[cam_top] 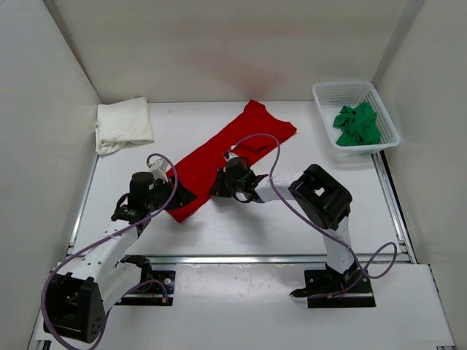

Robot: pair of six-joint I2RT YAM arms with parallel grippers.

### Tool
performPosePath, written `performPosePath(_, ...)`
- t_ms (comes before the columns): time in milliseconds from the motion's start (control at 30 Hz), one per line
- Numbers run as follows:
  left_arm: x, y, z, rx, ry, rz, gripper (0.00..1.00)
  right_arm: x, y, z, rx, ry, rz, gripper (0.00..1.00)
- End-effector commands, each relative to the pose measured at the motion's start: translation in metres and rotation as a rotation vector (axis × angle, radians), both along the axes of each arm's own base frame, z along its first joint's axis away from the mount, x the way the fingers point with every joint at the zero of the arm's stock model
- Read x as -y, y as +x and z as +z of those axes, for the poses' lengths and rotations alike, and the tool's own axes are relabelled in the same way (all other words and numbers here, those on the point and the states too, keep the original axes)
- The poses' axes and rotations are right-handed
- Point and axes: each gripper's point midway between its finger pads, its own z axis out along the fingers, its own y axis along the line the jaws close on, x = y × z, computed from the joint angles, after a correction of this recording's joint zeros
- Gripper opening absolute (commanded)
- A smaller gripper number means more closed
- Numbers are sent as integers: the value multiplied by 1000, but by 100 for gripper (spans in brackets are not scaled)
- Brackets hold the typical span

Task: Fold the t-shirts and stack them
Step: Rotate the tshirt 90 degrees

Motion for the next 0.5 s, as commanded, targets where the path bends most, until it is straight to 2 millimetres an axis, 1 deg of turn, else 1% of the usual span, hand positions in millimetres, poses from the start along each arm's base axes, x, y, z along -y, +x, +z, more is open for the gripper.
performPosePath(0,3,-4,-5,0,11,-33,55,45,-5,-5,-16,-69,-64,0)
performPosePath(33,6,-5,-3,-4,6,-36,55,65,-16,-14,-30,-100,-70,0)
performPosePath(67,9,-8,-7,-11,11,-50,55,78,-12,4,-6,-72,-87,0)
performPosePath(100,12,-9,-9,-19,15,-56,55,107,-20,-11,-40,-108,-107,0)
performPosePath(133,18,-11,-10,-19,19,-72,55,133,-28,-9,-45,-111,-115,0)
performPosePath(167,23,-17,-20,-47,37,-88,55,146,-30,7,-29,-85,-115,0)
performPosePath(200,27,-18,-23,-52,39,-98,55,175,-32,8,-27,-96,-149,0)
performPosePath(233,35,-20,-22,-42,46,-121,56,204,-42,-7,-89,-112,-171,4)
performPosePath(267,43,-25,-27,-52,58,-144,56,214,-56,-2,-103,-92,-150,9)
performPosePath(300,46,-27,-30,-64,64,-154,56,231,-49,9,-67,-79,-178,22)
performPosePath(333,51,-31,-35,-72,81,-176,59,246,-60,3,-100,-106,-182,34)
performPosePath(367,58,-36,-40,-90,91,-206,60,256,-69,6,-91,-140,-192,41)
performPosePath(400,60,-41,-47,-110,109,-225,61,264,-74,13,-74,-159,-210,44)
performPosePath(433,60,-45,-53,-130,123,-238,63,269,-83,9,-85,-170,-224,47)
performPosePath(467,61,-47,-59,-138,142,-249,64,273,-93,11,-85,-172,-243,47)
